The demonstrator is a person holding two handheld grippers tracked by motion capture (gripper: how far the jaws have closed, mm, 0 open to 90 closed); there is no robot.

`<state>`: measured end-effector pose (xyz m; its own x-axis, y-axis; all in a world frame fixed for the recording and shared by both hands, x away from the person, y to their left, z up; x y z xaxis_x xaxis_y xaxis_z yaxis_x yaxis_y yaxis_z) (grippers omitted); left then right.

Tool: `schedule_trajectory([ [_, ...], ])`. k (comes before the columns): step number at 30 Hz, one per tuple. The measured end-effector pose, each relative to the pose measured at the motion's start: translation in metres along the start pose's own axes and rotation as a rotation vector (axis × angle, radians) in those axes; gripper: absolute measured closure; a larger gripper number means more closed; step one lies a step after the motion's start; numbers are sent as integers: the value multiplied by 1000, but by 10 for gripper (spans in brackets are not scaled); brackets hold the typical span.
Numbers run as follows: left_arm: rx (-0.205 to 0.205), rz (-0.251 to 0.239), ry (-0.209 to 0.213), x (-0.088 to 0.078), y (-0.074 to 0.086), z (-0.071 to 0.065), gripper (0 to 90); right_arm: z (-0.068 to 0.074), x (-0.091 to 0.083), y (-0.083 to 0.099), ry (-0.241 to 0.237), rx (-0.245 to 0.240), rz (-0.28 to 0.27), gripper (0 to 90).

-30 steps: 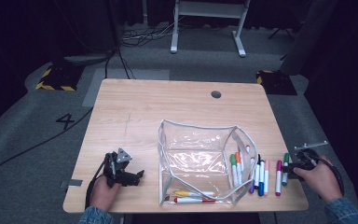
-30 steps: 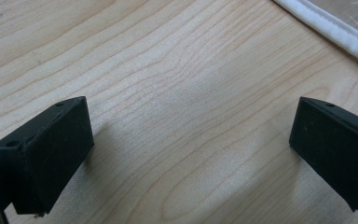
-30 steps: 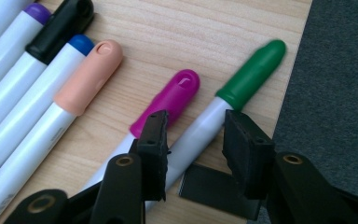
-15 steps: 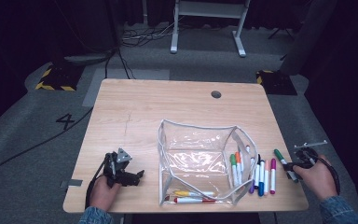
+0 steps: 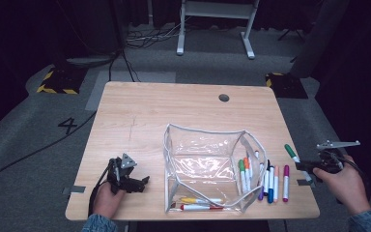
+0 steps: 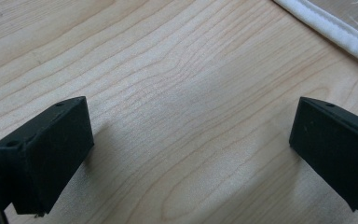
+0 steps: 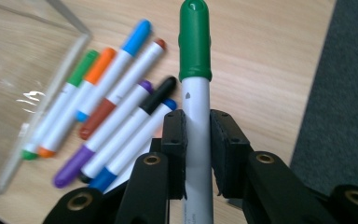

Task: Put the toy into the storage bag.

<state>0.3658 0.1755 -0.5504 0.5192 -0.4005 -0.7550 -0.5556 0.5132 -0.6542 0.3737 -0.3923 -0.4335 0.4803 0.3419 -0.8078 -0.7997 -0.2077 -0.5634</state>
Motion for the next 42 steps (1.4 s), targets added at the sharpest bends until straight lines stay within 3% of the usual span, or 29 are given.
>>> schedule_trajectory([
  [12, -1, 0, 0, 0, 0, 0, 0, 68, -43, -38, -138, -152, -90, 770],
  [23, -8, 1, 2, -1, 1, -2, 0, 141, -69, -70, -258, -335, -119, 770],
  [32, -1, 2, 1, 0, 0, -1, 0, 200, -69, -85, -347, -464, -84, 770],
  [35, 2, 2, 2, 0, 0, -1, 0, 217, -65, -88, -357, -503, -76, 770],
  [42, 6, 0, 1, 0, 0, -1, 0, 250, -48, -87, -398, -562, 12, 771],
])
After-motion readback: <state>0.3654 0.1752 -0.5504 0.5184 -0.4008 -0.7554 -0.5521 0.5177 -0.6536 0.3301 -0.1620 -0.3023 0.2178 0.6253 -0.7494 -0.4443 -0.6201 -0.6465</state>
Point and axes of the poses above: each handheld gripper's, and its own axes: x roughly forward along the jaws, y roughly out of its underside, z roughly to its left, the point moved 6 cm from there along x, roughly forward along the jaws, and after that the axes turned 6 degrees about x, right-handed, at the moved point
